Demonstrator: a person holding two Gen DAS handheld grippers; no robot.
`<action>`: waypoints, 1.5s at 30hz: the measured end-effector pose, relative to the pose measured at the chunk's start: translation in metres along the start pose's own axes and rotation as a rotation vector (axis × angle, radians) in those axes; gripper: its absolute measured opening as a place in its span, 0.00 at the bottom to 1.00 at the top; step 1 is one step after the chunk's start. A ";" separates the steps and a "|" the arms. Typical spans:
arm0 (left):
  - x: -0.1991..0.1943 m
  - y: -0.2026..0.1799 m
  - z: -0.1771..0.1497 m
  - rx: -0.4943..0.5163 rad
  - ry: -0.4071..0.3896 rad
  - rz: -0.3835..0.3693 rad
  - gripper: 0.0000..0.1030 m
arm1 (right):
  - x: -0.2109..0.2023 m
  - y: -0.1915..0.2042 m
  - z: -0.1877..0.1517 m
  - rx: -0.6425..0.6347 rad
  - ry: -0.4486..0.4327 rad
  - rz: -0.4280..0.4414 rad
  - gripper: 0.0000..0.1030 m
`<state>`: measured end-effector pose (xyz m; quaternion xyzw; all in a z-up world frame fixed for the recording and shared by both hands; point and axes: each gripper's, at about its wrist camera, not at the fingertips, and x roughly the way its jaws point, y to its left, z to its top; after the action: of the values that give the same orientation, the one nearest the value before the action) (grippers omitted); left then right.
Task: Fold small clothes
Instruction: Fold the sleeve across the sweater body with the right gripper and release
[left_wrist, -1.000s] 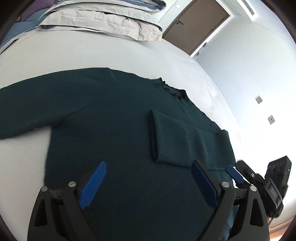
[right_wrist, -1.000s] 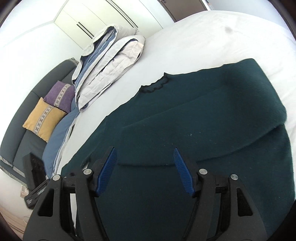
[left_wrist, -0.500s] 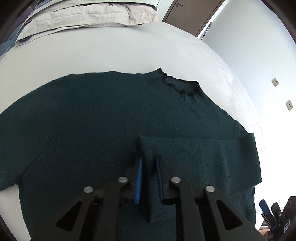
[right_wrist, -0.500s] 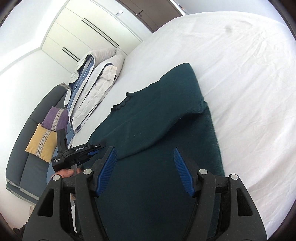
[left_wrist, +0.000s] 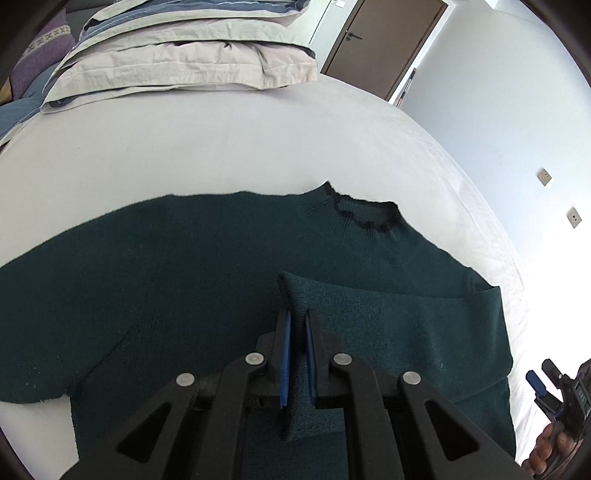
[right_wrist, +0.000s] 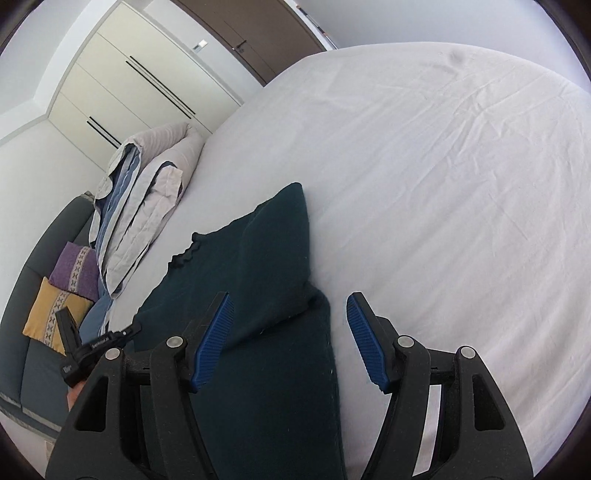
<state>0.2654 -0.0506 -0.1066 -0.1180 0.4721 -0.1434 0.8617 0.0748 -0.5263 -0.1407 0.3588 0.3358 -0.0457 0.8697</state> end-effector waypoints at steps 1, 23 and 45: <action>0.004 0.004 -0.002 -0.016 0.007 -0.001 0.08 | 0.003 -0.002 0.005 0.008 0.011 0.000 0.60; 0.013 0.015 -0.016 0.004 -0.001 -0.029 0.08 | 0.071 0.016 0.001 -0.267 0.220 -0.202 0.10; 0.017 0.019 -0.021 0.016 -0.106 -0.054 0.11 | 0.146 0.025 0.088 -0.187 0.097 -0.244 0.04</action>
<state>0.2590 -0.0404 -0.1377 -0.1311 0.4214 -0.1640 0.8822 0.2438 -0.5417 -0.1703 0.2345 0.4213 -0.1023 0.8701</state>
